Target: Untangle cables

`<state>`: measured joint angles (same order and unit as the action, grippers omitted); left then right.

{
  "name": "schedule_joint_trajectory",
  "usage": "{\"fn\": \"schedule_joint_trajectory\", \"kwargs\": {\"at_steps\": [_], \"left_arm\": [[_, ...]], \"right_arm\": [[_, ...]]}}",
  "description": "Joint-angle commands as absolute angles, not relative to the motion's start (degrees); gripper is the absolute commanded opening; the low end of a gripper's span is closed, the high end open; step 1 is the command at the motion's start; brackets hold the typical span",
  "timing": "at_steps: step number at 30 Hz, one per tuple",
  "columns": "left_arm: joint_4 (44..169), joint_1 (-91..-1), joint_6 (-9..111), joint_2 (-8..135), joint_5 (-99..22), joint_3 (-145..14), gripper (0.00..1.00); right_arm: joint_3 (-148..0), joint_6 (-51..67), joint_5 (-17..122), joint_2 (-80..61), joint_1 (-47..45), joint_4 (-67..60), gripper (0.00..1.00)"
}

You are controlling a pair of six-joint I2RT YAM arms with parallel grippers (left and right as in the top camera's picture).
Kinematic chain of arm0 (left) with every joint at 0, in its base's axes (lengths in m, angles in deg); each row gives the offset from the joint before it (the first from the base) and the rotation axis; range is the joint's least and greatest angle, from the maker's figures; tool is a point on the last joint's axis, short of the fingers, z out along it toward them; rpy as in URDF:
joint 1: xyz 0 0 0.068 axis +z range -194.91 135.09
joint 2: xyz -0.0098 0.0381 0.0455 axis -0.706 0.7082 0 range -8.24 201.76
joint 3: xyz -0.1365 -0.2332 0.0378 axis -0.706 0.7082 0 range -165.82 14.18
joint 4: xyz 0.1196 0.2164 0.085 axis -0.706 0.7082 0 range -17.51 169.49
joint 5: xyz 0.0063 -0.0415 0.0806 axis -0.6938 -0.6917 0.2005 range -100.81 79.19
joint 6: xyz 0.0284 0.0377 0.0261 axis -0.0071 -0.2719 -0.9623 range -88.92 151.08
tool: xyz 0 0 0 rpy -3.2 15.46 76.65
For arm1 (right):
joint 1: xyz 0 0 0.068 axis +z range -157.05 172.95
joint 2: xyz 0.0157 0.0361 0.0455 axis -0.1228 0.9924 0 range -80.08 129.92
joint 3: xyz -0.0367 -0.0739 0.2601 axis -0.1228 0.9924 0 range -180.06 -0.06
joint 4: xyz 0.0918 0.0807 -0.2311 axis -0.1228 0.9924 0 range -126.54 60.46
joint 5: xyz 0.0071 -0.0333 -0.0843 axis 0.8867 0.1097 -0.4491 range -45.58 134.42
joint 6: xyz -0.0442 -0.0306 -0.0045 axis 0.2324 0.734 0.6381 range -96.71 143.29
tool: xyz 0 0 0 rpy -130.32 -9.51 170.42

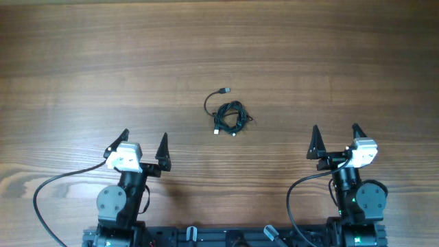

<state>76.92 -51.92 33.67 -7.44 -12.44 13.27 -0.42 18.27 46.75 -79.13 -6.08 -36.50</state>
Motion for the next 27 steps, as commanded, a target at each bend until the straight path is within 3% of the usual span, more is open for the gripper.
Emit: {"fn": "schedule_joint_trajectory", "kwargs": {"at_steps": [1,27], "left_arm": [[76.7,-51.5,32.8,-7.8,-13.1,13.8,1.0],[76.7,-51.5,33.0,-7.8,-13.2,13.8,1.0]], "right_arm": [[-0.4,18.8,47.0,-79.1,-5.8,-36.6,1.0],[-0.4,18.8,47.0,-79.1,-5.8,-36.6,1.0]]}}
